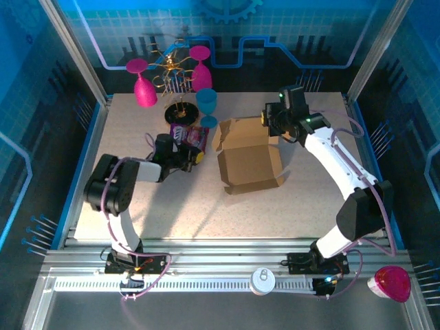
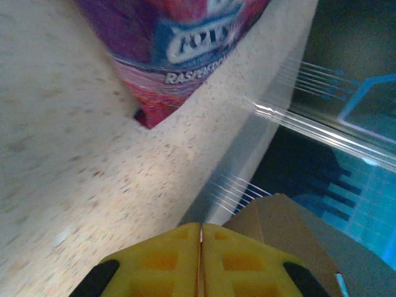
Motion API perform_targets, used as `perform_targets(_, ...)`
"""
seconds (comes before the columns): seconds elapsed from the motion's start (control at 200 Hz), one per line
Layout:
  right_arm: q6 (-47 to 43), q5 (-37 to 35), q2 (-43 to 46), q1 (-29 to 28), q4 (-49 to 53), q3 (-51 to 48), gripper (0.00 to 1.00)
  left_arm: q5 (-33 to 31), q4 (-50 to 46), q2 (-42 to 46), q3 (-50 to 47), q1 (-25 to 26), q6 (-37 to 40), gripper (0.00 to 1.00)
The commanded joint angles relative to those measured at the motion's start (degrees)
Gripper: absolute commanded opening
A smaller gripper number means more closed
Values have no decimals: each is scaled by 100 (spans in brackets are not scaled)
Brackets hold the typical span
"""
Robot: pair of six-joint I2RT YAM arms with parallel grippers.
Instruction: Fold the paper box
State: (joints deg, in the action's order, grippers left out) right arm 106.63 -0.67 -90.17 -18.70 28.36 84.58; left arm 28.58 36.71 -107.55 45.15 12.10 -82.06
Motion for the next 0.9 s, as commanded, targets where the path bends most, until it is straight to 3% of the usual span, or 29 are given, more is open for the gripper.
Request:
perform_targets(0.0,312,-102,-17,133,232,127,0,121,2370,-522,-29,325,-941,10)
perform_targets(0.115,464,51,-66,273,243,120,0,-167,2639,-578,-132,493,-976,13)
perform_targets(0.365,500,102,-57,406,416,168,0,-229,2646,-598,-47,547,-864,31)
perform_targets(0.891,662,259,-220,490,203,144,0,-20,2734,-776,484,846,-1091,34)
